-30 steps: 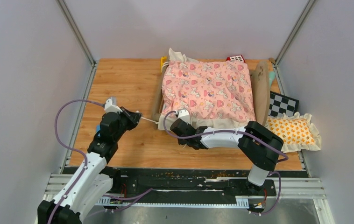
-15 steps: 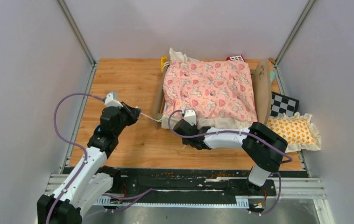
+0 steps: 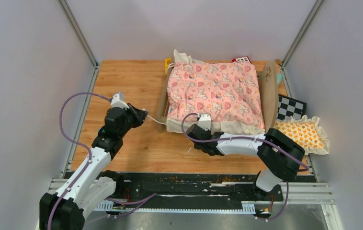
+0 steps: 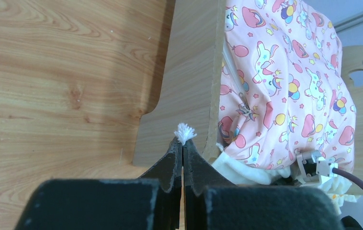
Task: Set up the pet bed
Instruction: Tie the ropes to the bed frame.
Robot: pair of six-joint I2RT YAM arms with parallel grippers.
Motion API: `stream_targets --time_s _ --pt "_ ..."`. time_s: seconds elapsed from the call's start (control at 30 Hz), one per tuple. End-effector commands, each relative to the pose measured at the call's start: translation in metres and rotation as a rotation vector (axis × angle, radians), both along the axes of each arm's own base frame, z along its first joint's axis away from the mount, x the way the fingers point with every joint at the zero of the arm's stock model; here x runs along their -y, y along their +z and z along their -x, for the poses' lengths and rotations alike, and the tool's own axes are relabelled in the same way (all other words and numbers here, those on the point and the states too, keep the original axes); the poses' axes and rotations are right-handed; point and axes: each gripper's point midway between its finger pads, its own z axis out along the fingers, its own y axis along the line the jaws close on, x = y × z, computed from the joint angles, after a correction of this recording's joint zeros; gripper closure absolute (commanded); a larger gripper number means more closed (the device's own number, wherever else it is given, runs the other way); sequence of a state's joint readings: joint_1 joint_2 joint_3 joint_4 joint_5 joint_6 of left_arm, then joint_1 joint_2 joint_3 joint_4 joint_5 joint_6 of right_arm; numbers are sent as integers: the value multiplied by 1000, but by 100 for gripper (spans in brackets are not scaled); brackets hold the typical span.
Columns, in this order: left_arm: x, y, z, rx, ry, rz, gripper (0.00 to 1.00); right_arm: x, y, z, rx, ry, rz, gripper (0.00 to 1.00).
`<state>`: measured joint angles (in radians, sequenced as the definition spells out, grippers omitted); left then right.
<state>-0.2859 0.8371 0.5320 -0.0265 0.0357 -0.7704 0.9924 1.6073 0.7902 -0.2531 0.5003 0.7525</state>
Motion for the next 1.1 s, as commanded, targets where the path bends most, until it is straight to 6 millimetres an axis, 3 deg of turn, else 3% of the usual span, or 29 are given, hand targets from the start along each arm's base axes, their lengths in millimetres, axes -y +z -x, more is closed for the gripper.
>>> stream_targets --time_s 0.0,0.2,0.4,0.43,0.5,0.6,0.7,0.9,1.07 --pt "3 28 -11 107 -25 4 100 48 -26 23 -91 -50 153 100" --pt "-4 36 -11 125 4 -17 100 50 -28 25 -93 -43 156 100" --pt "4 31 4 107 -61 -9 98 28 -9 23 -64 72 86 99" --pt "5 25 9 89 -73 -6 96 25 -4 23 -55 84 73 96" --pt "8 16 21 73 -104 11 80 21 8 23 -34 102 50 88" --pt "5 -8 41 2 -108 25 50 15 33 25 4 135 -3 69" --pt "-10 -22 60 -53 -39 14 31 6 67 26 54 177 -65 59" --pt "-59 -10 76 -52 192 -71 23 -26 144 17 153 238 -225 59" --pt "-75 -6 84 -100 243 -149 14 -76 190 -11 204 267 -263 55"
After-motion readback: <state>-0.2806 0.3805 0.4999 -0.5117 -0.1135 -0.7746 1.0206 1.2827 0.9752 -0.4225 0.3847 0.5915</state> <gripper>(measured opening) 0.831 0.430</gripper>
